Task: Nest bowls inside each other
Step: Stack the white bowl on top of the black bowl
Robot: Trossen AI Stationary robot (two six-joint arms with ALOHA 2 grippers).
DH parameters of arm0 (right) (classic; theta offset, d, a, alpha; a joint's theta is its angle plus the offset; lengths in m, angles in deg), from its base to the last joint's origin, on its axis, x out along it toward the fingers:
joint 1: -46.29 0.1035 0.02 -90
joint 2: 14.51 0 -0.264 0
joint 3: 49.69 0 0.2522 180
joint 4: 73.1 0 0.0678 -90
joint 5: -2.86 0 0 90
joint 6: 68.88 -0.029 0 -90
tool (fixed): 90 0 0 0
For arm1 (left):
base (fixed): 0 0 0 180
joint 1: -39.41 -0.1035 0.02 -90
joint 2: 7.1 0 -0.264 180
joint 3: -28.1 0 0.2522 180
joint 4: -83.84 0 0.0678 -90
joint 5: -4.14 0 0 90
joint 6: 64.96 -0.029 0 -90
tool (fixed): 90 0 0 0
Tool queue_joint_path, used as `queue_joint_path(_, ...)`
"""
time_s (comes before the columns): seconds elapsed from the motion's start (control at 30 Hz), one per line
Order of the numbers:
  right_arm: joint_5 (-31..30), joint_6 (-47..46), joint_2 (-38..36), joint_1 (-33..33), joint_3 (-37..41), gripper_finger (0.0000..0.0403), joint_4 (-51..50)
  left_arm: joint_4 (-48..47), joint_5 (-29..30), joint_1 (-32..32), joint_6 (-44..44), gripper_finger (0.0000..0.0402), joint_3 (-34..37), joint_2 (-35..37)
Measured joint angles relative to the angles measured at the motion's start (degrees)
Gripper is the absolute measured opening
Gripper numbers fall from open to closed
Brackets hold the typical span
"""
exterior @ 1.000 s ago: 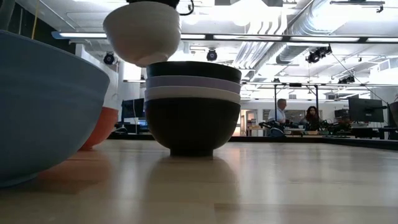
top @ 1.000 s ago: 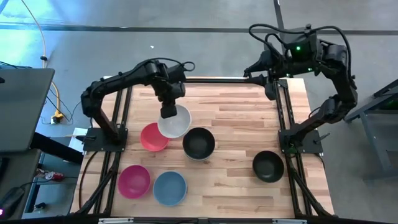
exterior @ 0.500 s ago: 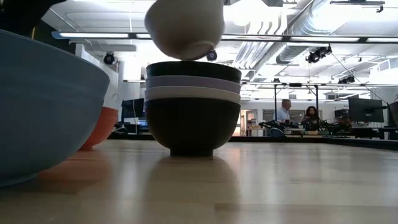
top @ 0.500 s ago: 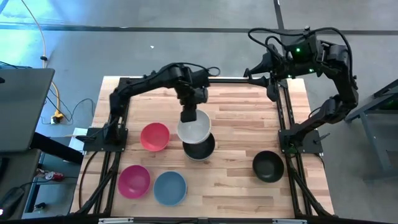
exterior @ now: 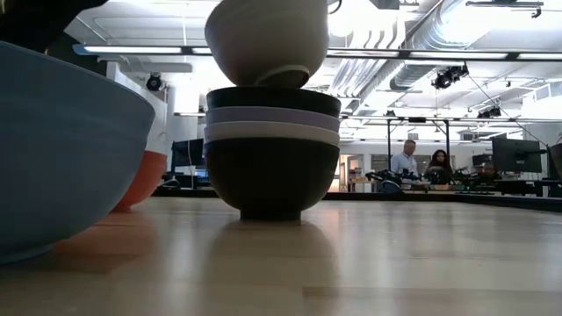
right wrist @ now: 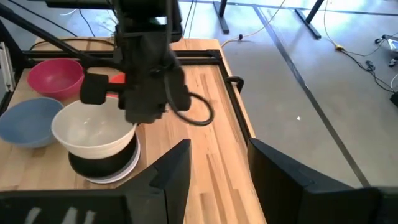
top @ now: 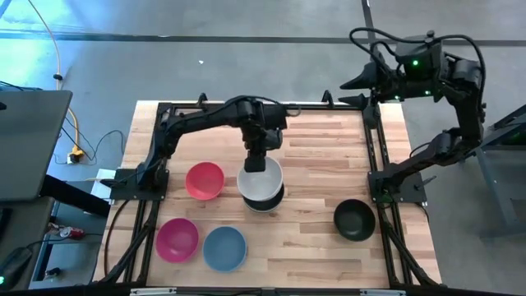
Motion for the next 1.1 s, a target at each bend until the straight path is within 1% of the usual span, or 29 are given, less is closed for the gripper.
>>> queue_joint_path(0.23,0.4,-0.1,0.2,0.0,0.0,0.0152,0.4,0.1,0.8,2.2,0.5,0.0000,-0.1,-0.9)
queue_joint_path(0.53,0.8,-0.6,0.2,0.0,0.0,0.0152,0.4,0.3,2.8,3.0,1.0,0.0000,0.0,-2.9)
queue_joint_path(0.93,1.2,0.0,0.2,0.0,0.0,0.0152,0.4,2.4,7.1,4.1,2.9,0.0000,0.0,-2.8)
queue_joint_path(1.1,1.2,0.6,0.2,0.0,0.0,0.0152,1.3,3.3,7.5,4.9,3.1,0.0000,0.0,-2.8)
